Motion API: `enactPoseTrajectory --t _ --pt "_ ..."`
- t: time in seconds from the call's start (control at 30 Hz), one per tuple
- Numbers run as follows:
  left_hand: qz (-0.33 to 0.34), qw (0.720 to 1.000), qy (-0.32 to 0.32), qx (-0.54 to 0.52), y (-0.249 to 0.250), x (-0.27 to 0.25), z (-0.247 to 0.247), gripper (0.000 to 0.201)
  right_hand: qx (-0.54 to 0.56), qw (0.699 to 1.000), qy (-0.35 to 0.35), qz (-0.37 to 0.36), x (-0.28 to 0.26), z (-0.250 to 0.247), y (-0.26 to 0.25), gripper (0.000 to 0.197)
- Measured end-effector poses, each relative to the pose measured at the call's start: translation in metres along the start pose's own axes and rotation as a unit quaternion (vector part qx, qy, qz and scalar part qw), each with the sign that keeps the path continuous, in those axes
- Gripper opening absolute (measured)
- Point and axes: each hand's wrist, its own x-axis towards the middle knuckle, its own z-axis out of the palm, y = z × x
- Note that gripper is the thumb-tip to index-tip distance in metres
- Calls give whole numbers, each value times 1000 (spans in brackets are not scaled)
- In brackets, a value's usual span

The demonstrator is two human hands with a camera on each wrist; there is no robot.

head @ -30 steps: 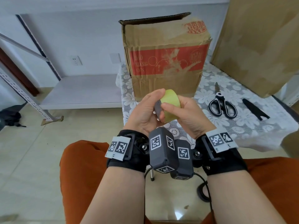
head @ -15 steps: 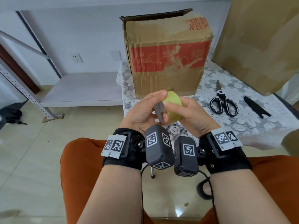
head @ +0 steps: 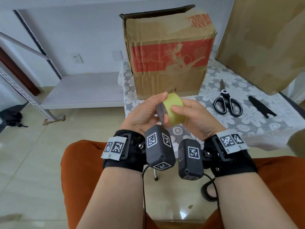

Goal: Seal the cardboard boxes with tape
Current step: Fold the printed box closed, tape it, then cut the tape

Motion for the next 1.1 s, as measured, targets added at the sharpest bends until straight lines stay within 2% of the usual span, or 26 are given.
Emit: enactPoseTrajectory --t 0.1,0.2,0.27,0.3,0.37,0.43,0.53,0.57,0.67,0.7,0.73,0.8,0.87,0.9,0.97,1.03,1.1 --pt "-6 1000 9 -26 -5 3 -2 44 -20 999 33 3 0 2 2 21" --pt "-8 999 2 -36 -7 -3 3 35 -70 993 90 5 4 4 3 41" --pt "-8 1000 5 -29 -5 -5 5 35 -62 991 121 10 8 3 5 53" --pt "-9 1000 8 -20 -4 -5 4 43 -28 992 117 20 8 2 5 51" --pt "-17 1000 7 -1 -1 -5 1 59 39 998 43 33 4 0 1 44" --pt "-23 1000 1 14 -1 -2 -1 60 50 998 -8 30 0 1 0 35" --pt "-20 1000 16 4 -5 1 -2 67 21 999 36 23 -1 2 0 24" --pt "-17 1000 22 3 -6 1 -1 61 13 998 56 26 1 2 1 25" --pt "-20 1000 -4 0 -6 -6 5 28 -52 993 107 26 7 1 5 35" --pt "-23 1000 -9 -1 -6 -8 7 24 -68 991 116 25 8 -1 6 40" --pt "-23 1000 -5 1 -5 -9 8 25 -59 991 117 32 9 -2 7 46" --pt "-19 1000 21 4 -4 -7 6 45 5 996 77 52 7 -2 6 54" --pt "-21 999 32 9 -4 -4 4 60 54 997 40 44 5 -2 5 44" --pt "-19 999 34 11 -4 -4 4 59 52 997 46 37 5 -2 5 37" --pt "-20 999 26 7 -6 -3 4 44 16 996 78 32 6 -4 7 31" --pt "-27 1000 3 -6 -7 -6 7 29 -39 993 107 37 7 -4 9 33" --pt "-24 1000 -9 -12 -7 -7 9 22 -71 987 138 49 10 -5 10 43"
